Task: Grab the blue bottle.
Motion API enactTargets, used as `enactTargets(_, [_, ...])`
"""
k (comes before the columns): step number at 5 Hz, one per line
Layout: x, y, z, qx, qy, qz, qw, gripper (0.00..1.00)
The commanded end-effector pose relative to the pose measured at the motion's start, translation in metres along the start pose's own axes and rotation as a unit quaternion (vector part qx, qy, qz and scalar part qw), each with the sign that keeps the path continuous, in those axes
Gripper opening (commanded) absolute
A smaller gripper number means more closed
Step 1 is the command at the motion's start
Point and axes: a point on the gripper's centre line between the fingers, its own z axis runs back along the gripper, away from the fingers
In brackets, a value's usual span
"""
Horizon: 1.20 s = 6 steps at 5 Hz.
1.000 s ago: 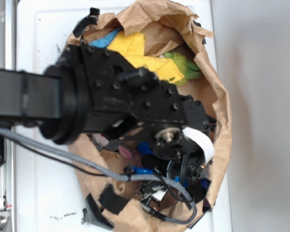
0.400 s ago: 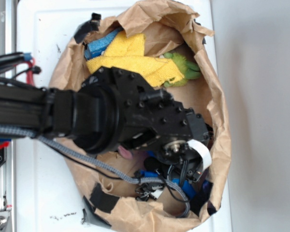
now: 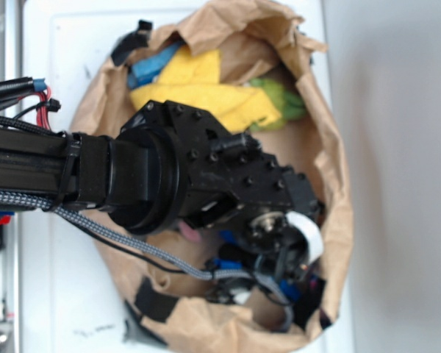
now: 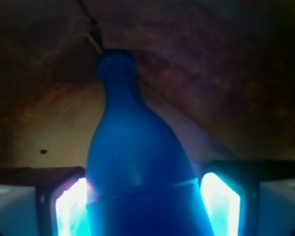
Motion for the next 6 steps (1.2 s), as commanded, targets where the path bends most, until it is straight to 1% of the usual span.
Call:
enactTargets(1, [-0.007,0.007,0.077,0.027,0.012,0.052,0.998,0.0])
enactTargets(2, [-0.023,0.015,0.102,0.08,0.082,0.117,0.986,0.0])
enactTargets(3, [-0.035,0.023,0.123,0.091,0.101,0.222,0.966,0.0])
enactTargets(4, [-0.044,0.017,0.139,0.117,0.079,0.271,0.952,0.0])
enactTargets(5, [-0.047,0.009,0.151,0.124,0.032,0.272,0.954,0.0])
enactTargets(6, [-0.046,0.009,0.157,0.113,0.004,0.269,0.957,0.0])
